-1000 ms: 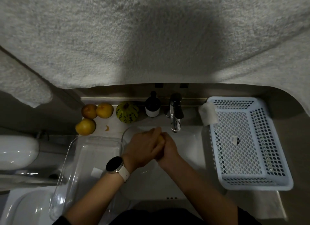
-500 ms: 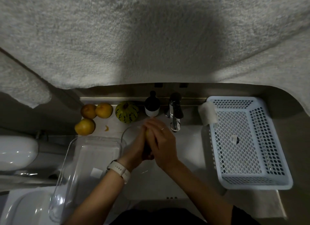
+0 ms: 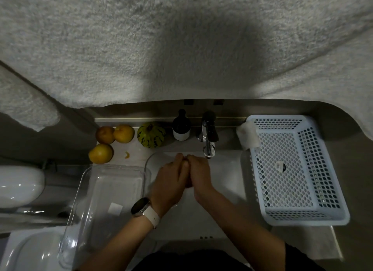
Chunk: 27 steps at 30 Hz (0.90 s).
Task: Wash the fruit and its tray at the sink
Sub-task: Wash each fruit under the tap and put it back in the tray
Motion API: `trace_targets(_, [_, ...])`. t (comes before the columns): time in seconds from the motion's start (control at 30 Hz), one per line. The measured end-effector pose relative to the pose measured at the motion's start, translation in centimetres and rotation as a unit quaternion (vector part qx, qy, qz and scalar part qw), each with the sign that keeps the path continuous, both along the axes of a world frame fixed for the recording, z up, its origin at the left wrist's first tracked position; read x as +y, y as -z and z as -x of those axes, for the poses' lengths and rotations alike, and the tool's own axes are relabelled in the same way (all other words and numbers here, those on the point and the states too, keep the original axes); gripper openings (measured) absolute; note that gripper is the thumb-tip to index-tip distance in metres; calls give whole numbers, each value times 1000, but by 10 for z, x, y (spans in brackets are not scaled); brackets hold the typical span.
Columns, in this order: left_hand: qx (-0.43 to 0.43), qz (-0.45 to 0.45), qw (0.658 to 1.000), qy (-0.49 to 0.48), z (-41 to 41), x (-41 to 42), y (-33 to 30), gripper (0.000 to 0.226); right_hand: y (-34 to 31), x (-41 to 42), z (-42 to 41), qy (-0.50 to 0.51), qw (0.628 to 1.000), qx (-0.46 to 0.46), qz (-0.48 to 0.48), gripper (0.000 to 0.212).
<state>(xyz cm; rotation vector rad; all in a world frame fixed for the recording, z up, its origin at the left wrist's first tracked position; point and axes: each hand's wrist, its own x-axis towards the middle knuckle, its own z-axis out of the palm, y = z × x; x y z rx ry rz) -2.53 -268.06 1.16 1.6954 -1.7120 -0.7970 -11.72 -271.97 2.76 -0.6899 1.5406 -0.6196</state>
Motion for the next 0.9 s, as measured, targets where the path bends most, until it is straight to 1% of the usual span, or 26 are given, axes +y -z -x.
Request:
trace_targets(0.03, [32,-5,999,-27,4,-1,3,34,1,6,-4,-24,992,49,112,25])
trace_targets(0.07, [72,-29,995,-60,8,-1,5,23,1,11,-7,-60,969,105,217,26])
trace_targets(0.1, [158,-98,977,-105,8,-4,9,18,0,14,-7,-104,936,152,299,27])
trace_targets(0.13, [289,-197,924,-154,8,-7,8,27,0,15,-5,-147,901,188,362,29])
trace_targets(0.17, [420,-298,839,-177,6,-10,7,40,2,15,-2,-190,864,218,412,30])
trace_targets(0.2, [499,-360,764,-194,3,-11,7,48,5,14,3,-230,826,248,450,31])
trace_targets(0.23, [515,-376,745,-194,1,-11,9,47,7,14,7,-259,793,269,482,31])
trace_targets(0.27, [507,-370,755,-188,3,-11,9,40,9,13,10,-274,773,276,502,34])
trace_targets(0.3, [458,-333,805,-177,5,-10,8,30,11,13,12,-272,779,261,501,36])
trace_targets(0.33, [385,-274,866,-162,7,-10,5,24,11,14,11,-244,809,228,483,36])
trace_targets(0.37, [298,-200,923,-141,8,-9,5,24,10,14,8,-183,855,181,449,34])
trace_targets(0.4, [228,-134,958,-116,9,-8,3,27,7,14,4,-101,902,130,398,31])
trace_targets(0.43, [182,-88,975,-95,7,-7,0,26,4,13,-2,-21,943,73,324,29])
trace_targets(0.47, [155,-54,984,-66,3,-7,-3,26,2,11,-6,47,971,19,234,30])
trace_targets(0.5, [124,-32,991,-31,-1,-7,-5,29,0,8,-8,97,986,-18,137,31])
trace_targets(0.53, [75,-14,997,12,-6,-5,-5,37,-1,5,-7,120,991,-51,40,30])
trace_targets(0.57, [10,6,998,55,-11,-4,-5,48,-2,1,-3,125,986,-96,-53,27])
trace_targets(0.6, [-53,26,994,88,-16,-4,-4,58,-6,-1,0,121,970,-160,-138,27])
trace_targets(0.63, [-99,46,988,112,-19,-6,-3,66,-11,-1,4,120,945,-230,-199,30])
trace_targets(0.67, [-109,58,985,119,-21,-7,-3,68,-13,-1,7,118,926,-283,-222,32])
trace_targets(0.7, [-84,54,989,113,-22,-8,-3,66,-12,-2,9,112,919,-307,-219,32])
trace_targets(0.77, [25,26,998,43,-19,-9,-7,53,-13,-4,6,117,929,-301,-180,31])
trace_targets(0.8, [72,16,997,-11,-15,-9,-7,49,-11,-4,3,142,934,-293,-147,31])
trace_targets(0.87, [147,9,983,-109,-3,-10,-6,40,-8,0,-5,188,947,-258,-46,29])
trace_targets(0.9, [194,3,971,-142,4,-11,-6,31,-6,3,-8,179,957,-228,13,25])
